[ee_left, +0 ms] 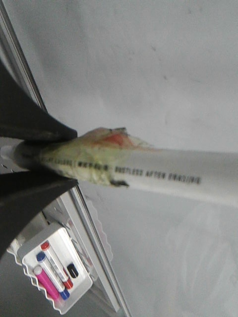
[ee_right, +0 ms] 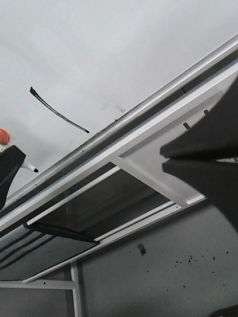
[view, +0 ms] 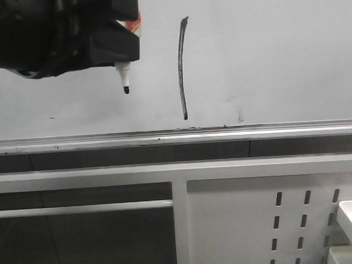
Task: Write number 1 on whiteboard
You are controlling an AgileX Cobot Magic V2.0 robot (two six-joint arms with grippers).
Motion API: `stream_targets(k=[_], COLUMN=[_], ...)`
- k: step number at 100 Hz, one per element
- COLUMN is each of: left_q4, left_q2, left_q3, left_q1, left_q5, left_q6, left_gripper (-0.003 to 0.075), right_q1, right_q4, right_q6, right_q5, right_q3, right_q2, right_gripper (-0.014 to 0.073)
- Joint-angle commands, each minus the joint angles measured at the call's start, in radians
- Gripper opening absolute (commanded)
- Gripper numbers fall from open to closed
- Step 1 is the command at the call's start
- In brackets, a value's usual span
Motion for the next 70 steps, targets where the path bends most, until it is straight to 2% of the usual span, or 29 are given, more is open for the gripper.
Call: stream_targets(k=[1,31,70], left_q4=[-0.008,0.008,0.042], left_q2=[0.005,0.031,0.05], left_q3=[-0.031,-0.031,-0.099], left_q1=[0.017,0.077,0.091], left_q5=[-0.091,-0.158,-0.13], left_q6=[0.01,0.013,0.013], left_gripper=[-0.002,-0.002,-0.002], right_q1=[-0.009,-0.009,-0.009], right_q4=[-0.009,-0.007,0.006], right_q6=[0.007,0.043,0.053], right_q5=[-0.063,-0.106,-0.166], right_q3=[-0.014,0.049,0.071], right_q2=[0.007,0.007,0.007], right_gripper=[-0.0056,-0.0056,-0.0056])
